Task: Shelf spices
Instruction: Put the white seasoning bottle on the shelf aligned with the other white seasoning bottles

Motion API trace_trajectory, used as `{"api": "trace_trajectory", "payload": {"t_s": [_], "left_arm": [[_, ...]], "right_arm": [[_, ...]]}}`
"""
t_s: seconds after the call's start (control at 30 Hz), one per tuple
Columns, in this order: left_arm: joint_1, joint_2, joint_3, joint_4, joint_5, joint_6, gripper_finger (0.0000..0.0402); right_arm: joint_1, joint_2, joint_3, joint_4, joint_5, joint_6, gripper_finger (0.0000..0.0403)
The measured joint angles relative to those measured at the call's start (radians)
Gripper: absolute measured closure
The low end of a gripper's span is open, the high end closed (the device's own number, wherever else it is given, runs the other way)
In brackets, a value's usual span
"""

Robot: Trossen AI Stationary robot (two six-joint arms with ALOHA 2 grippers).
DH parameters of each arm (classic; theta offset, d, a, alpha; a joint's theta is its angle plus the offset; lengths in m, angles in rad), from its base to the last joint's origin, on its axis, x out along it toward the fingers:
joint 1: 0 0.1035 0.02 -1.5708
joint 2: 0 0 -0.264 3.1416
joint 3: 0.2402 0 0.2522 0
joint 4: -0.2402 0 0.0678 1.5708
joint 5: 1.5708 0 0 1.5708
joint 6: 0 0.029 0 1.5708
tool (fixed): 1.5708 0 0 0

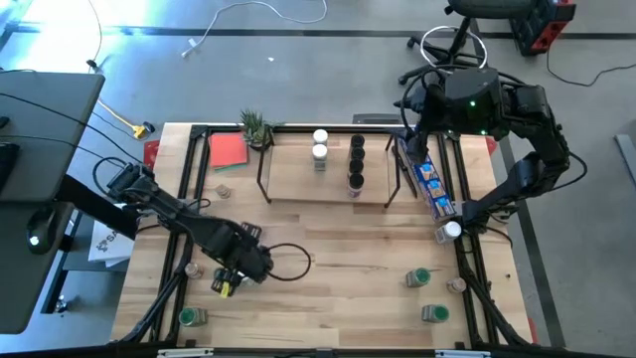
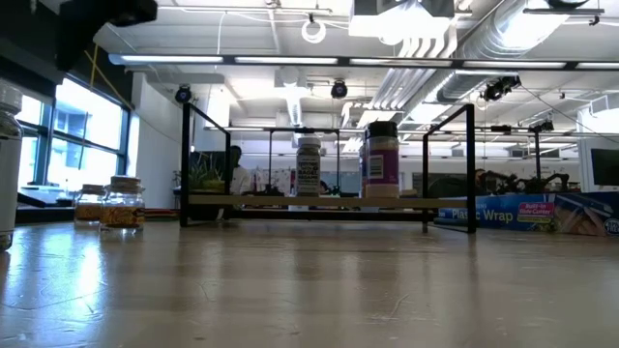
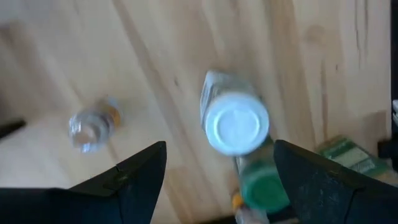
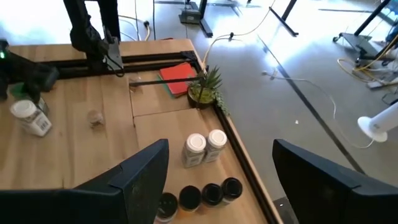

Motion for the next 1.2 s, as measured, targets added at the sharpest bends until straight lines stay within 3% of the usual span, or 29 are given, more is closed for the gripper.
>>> {"api": "trace_trajectory", "payload": {"t_s": [0.37, 0.6, 0.9, 1.03, 1.2], "left_arm": [[-0.021, 0.0, -0.097, 0.131, 0.04, 0.119, 0.011], [-0.032, 0.007, -0.132, 0.145, 0.022, 0.106, 0.011], [-0.032, 0.007, -0.192, 0.195, 0.071, 0.083, 0.011], [-0.028, 0.007, -0.208, 0.243, 0.108, 0.046, 0.0127], [-0.024, 0.007, -0.22, 0.268, 0.113, -0.026, 0.0175]], "right_arm": [[0.0, 0.0, 0.0, -0.009, 0.0, 0.053, 0.0121], [0.002, 0.0, 0.0, -0.018, 0.0, 0.06, 0.0121], [0.002, 0.0, 0.0, -0.019, 0.0, 0.063, 0.0121], [0.002, 0.0, 0.0, -0.02, 0.0, 0.063, 0.0121], [0.002, 0.0, 0.0, -0.024, 0.0, 0.061, 0.0121]]}}
